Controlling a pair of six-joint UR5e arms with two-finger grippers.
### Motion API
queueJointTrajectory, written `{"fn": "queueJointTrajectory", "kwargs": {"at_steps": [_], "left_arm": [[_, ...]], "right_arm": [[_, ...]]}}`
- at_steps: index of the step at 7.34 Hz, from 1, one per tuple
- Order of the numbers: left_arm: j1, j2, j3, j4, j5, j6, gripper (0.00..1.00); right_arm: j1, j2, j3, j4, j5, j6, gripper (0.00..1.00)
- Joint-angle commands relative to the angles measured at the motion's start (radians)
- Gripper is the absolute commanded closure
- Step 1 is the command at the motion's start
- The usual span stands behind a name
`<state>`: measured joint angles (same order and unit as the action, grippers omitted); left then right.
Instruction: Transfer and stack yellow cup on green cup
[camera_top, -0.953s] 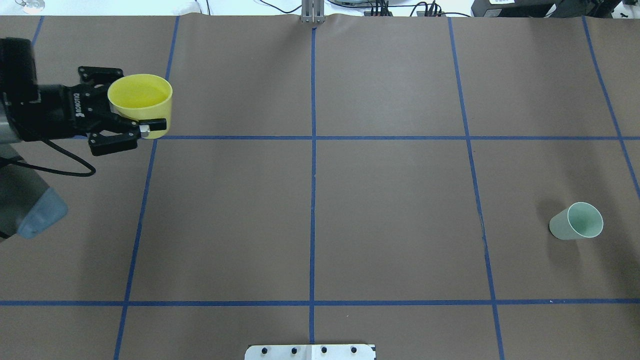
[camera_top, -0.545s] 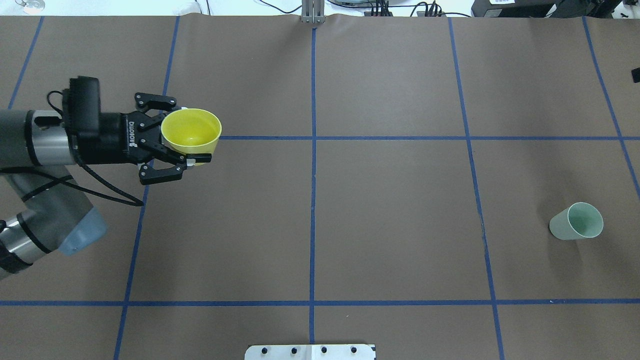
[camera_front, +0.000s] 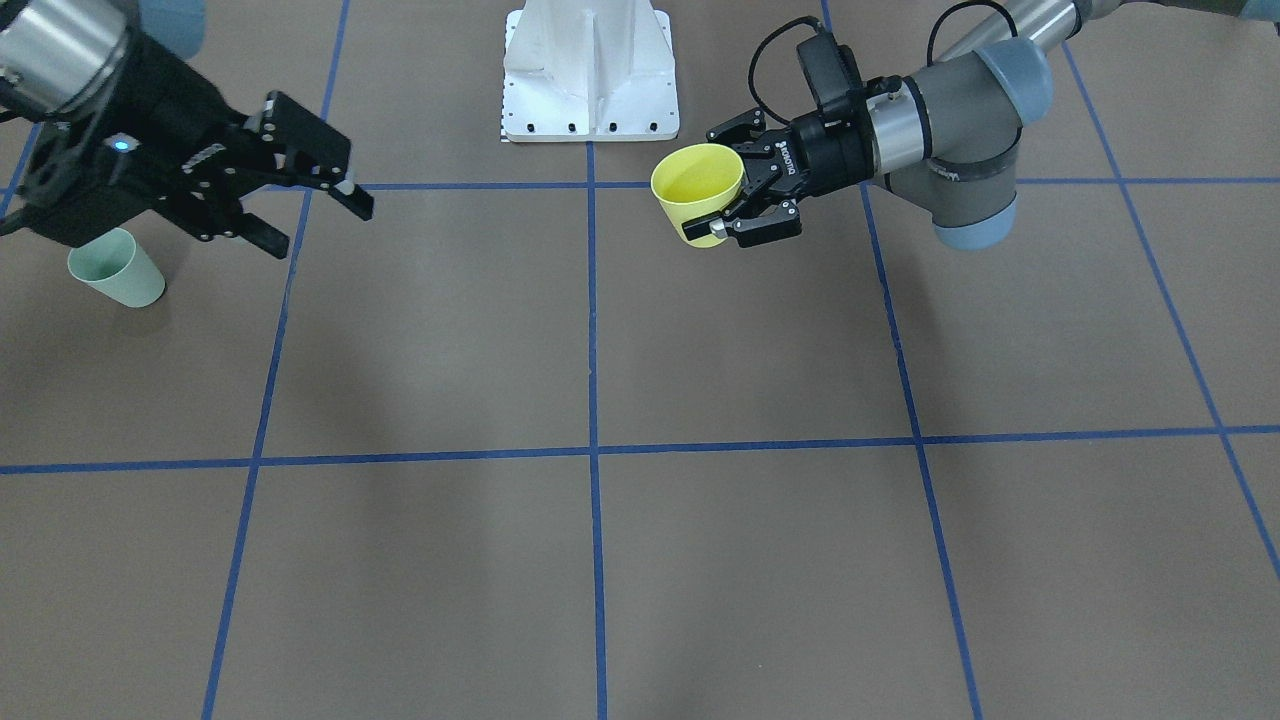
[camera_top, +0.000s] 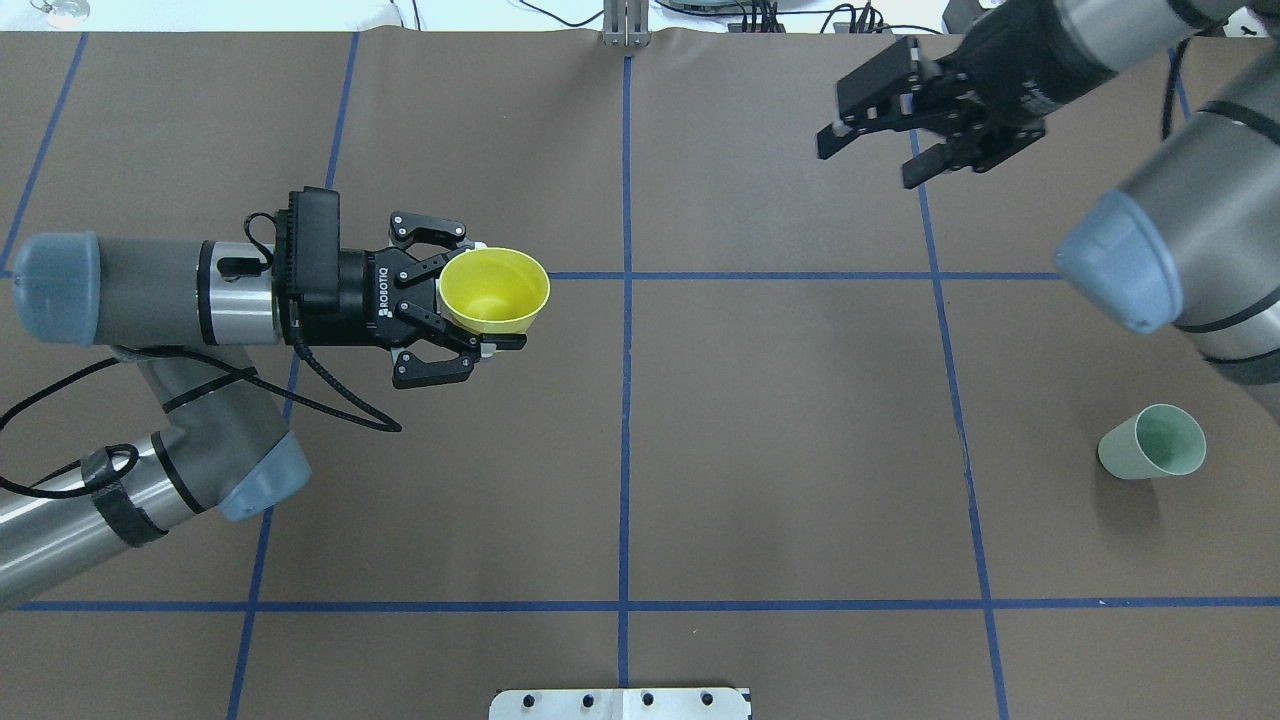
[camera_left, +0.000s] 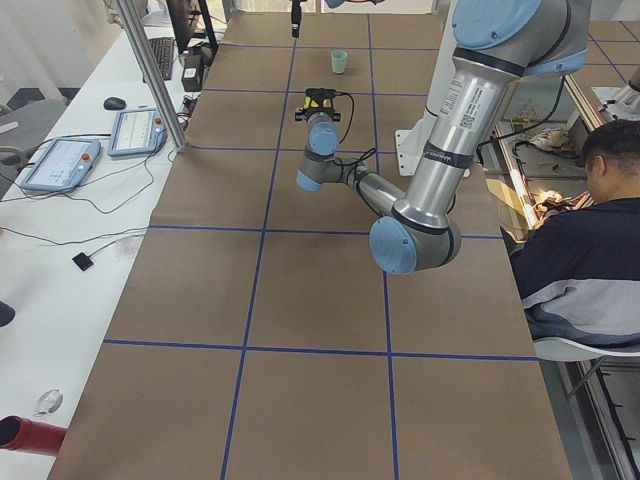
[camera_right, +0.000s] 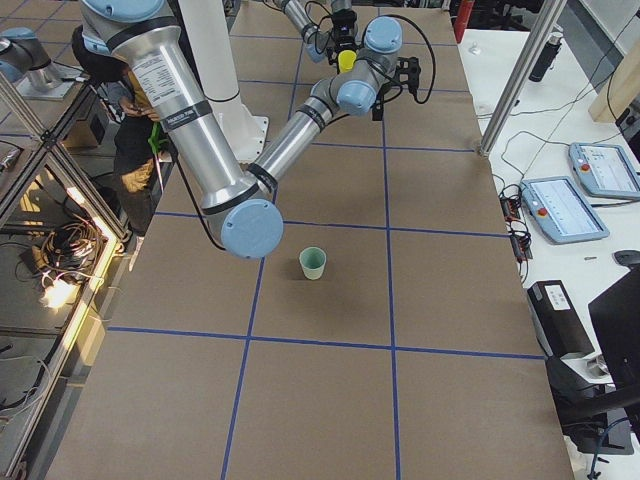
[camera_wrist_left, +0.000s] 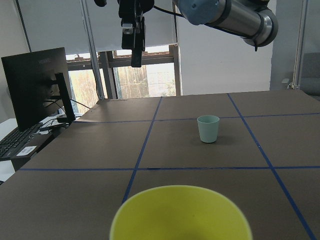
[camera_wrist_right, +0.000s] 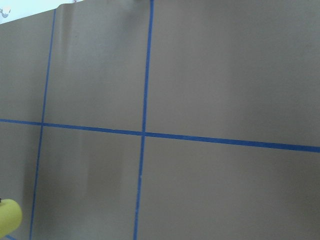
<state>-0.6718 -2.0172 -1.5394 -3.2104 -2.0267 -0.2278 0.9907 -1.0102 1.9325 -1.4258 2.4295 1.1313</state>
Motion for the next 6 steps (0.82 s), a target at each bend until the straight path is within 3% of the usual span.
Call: {"fn": "queueJointTrajectory", "kwargs": {"at_steps": [1,3,6], "left_arm": [[0.008,-0.032,0.036,0.004,0.006,0.036,0.73],[0.011,-0.032,0.048,0.001,0.006,0.036,0.69],[0.017,-0.032,0.050,-0.005,0.005,0.036,0.67]], "right_arm": [[-0.183,0.149,0.017,-0.195,-0.184,0.045,0.00],[-0.282,0.211,-0.015,-0.196,-0.262,0.112,0.00],[-0.326,0.259,-0.069,-0.194,-0.309,0.108,0.01]]}}
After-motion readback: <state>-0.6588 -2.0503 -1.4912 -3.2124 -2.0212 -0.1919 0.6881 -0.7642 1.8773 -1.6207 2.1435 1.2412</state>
